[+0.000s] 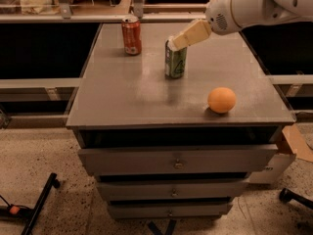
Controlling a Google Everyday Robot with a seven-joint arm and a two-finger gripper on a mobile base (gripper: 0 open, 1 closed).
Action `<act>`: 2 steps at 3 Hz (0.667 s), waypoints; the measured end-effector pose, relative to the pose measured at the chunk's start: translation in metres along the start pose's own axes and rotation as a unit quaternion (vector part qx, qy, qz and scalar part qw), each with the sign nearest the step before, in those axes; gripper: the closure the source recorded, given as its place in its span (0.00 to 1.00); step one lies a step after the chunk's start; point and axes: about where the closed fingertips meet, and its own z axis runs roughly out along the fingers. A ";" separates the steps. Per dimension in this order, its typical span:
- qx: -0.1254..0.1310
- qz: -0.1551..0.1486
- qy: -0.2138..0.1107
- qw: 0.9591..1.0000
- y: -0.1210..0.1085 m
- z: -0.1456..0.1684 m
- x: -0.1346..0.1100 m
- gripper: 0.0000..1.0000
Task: Move coke can near orange
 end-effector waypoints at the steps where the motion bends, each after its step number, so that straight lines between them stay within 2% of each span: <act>1: -0.001 0.033 0.016 0.999 -0.010 0.019 -0.001 0.00; 2: 0.009 0.074 0.020 0.997 -0.029 0.035 -0.006 0.00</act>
Offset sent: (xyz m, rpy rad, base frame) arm 0.0761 0.0005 -0.0041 0.1147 0.1562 -0.1902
